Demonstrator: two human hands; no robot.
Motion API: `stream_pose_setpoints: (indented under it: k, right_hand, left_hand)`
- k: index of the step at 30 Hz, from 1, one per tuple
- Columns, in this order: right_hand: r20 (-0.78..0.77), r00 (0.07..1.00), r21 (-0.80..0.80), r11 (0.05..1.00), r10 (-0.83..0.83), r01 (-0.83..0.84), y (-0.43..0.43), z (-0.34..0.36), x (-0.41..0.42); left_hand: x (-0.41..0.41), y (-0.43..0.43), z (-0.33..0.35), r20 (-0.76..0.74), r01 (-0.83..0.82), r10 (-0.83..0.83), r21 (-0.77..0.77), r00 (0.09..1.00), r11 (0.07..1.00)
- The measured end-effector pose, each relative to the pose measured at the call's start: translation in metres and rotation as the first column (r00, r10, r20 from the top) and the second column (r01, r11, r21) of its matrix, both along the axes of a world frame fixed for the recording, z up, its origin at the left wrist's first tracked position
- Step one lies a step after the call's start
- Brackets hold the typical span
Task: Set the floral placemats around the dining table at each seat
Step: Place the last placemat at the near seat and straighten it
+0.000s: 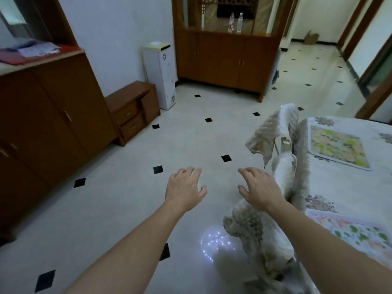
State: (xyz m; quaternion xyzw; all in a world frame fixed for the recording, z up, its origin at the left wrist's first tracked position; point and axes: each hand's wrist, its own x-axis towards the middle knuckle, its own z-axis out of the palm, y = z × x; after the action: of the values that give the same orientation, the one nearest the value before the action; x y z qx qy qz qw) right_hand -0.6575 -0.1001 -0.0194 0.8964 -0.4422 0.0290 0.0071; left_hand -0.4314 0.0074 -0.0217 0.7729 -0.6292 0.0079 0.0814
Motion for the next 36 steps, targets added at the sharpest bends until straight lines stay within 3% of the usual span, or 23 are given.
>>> stream_pose_setpoints:
  k: [11,20,23,30,36]
  right_hand:
    - [0.011,0.988,-0.002,0.988,-0.157,0.157,-0.093,-0.007,-0.009]
    - [0.076,0.866,0.059,0.869,-0.495,0.492,-0.182,-0.043,-0.094]
    - [0.128,0.754,0.093,0.764,-0.645,0.638,-0.178,-0.054,-0.143]
    - [0.04,0.465,0.21,0.462,-0.885,0.862,-0.111,-0.077,-0.245]
    - [-0.049,0.083,0.307,0.064,-0.995,0.95,-0.019,-0.1,-0.282]
  left_hand:
    - [-0.01,-0.14,0.0,0.057,0.231,-0.231,0.008,0.971,0.973]
    - [-0.103,-0.311,-0.003,0.151,0.546,-0.553,0.091,0.819,0.833]
    - [-0.157,-0.344,-0.005,0.141,0.663,-0.667,0.082,0.731,0.744]
    - [-0.28,-0.362,-0.027,0.091,0.881,-0.896,0.163,0.435,0.445]
    - [-0.371,-0.35,-0.062,0.035,0.95,-0.983,0.253,0.182,0.185]
